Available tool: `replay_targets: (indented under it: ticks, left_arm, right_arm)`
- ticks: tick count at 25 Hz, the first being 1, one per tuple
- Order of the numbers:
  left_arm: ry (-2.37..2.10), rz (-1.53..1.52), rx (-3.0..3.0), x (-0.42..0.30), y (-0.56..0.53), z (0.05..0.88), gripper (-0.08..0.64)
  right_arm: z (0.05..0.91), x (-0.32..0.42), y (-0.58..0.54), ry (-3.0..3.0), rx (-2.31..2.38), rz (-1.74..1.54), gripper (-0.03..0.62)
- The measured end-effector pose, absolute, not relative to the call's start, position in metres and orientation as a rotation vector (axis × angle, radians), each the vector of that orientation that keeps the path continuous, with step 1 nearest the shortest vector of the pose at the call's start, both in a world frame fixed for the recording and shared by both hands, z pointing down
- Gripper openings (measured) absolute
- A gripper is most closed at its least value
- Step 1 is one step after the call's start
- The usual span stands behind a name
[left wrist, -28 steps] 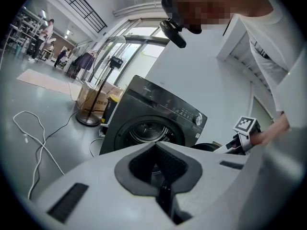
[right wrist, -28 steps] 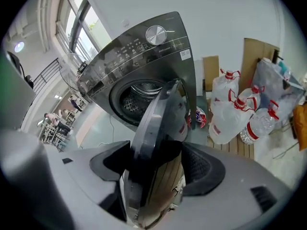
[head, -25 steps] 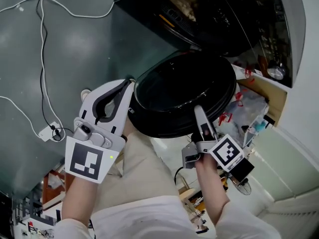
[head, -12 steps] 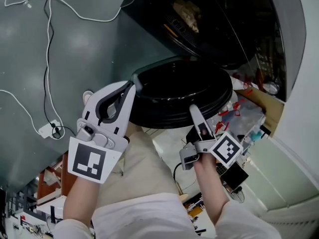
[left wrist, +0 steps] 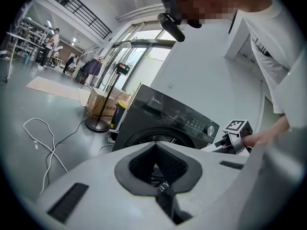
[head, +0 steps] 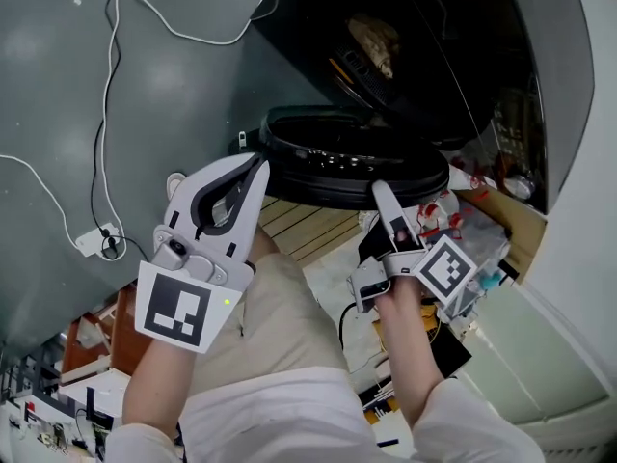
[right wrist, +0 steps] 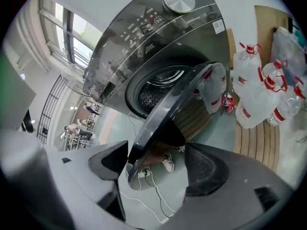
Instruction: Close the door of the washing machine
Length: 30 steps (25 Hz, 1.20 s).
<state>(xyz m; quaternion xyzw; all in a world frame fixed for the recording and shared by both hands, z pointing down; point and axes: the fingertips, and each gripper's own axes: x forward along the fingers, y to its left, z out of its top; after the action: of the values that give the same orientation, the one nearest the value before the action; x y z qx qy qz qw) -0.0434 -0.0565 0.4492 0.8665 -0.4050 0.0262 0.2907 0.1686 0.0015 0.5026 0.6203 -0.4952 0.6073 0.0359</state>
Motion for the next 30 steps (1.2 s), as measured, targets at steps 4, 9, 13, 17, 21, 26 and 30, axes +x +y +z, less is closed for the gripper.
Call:
replay_targets:
  ticks: [4, 9, 13, 17, 21, 26, 30]
  left_arm:
    - [-1.098, 0.058, 2.3, -0.045, -0.057, 0.443, 0.003]
    - [-1.092, 0.058, 2.301, -0.035, -0.058, 0.436, 0.003]
    - [-1.082, 0.064, 2.318, -0.028, -0.062, 0.432, 0.003]
    - [-1.103, 0.053, 2.31, -0.027, -0.07, 0.437, 0.003]
    - [-1.128, 0.035, 2.296, -0.023, -0.078, 0.443, 0.003]
    - [-1.143, 0.027, 2.302, -0.022, -0.087, 0.445, 0.003]
    - [-1.157, 0.034, 2.311, -0.024, -0.089, 0.445, 0.003]
  right_arm:
    - [0.501, 0.164, -0.012, -1.552, 1.872, 1.857, 0.341]
    - [0.499, 0.161, -0.031, -1.588, 1.854, 1.837, 0.341]
    - [0.497, 0.158, -0.043, -1.624, 1.848, 1.843, 0.341]
    - [0.494, 0.154, -0.054, -1.674, 1.803, 1.787, 0.341]
    - [0.496, 0.157, -0.065, -1.699, 1.793, 1.768, 0.341]
    - [0.497, 0.159, -0.079, -1.735, 1.758, 1.705, 0.341]
    - [0.5, 0.163, -0.089, -1.764, 1.742, 1.572, 0.34]
